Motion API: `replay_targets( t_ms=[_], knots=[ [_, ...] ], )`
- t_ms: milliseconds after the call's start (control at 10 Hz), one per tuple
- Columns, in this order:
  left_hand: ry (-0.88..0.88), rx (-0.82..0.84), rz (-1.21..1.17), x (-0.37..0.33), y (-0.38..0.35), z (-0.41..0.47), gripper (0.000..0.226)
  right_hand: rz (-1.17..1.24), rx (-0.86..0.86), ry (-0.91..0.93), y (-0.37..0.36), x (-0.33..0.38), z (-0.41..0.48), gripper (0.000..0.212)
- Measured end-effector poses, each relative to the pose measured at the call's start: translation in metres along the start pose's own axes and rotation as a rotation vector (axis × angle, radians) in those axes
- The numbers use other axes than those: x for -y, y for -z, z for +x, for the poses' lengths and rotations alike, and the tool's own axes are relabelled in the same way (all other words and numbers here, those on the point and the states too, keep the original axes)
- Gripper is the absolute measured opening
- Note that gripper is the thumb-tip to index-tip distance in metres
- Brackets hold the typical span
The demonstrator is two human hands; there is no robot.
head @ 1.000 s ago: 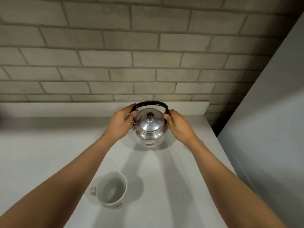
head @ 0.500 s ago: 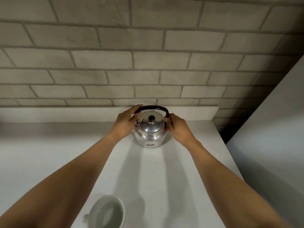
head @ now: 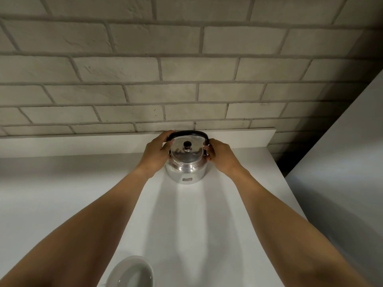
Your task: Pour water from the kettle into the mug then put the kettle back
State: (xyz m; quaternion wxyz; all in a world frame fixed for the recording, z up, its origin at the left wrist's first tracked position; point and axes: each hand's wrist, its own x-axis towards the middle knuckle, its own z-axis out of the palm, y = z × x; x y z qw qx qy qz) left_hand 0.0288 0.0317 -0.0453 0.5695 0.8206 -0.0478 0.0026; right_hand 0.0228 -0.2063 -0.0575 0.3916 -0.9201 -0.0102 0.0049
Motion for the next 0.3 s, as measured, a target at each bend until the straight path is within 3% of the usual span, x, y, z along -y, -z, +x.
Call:
replay_targets(
  t_ms=[200,300],
  knots=[
    [0.023,0.007,-0.005,-0.0025,-0.0006,0.0001,0.034,-0.021,-0.023,-0.004,-0.0022,-0.0013,0.0027,0.029],
    [0.050,0.037,0.069,-0.0071,0.0001,-0.0013,0.056,0.011,-0.031,-0.018,0.0005,0.0015,-0.0035,0.045]
  ],
)
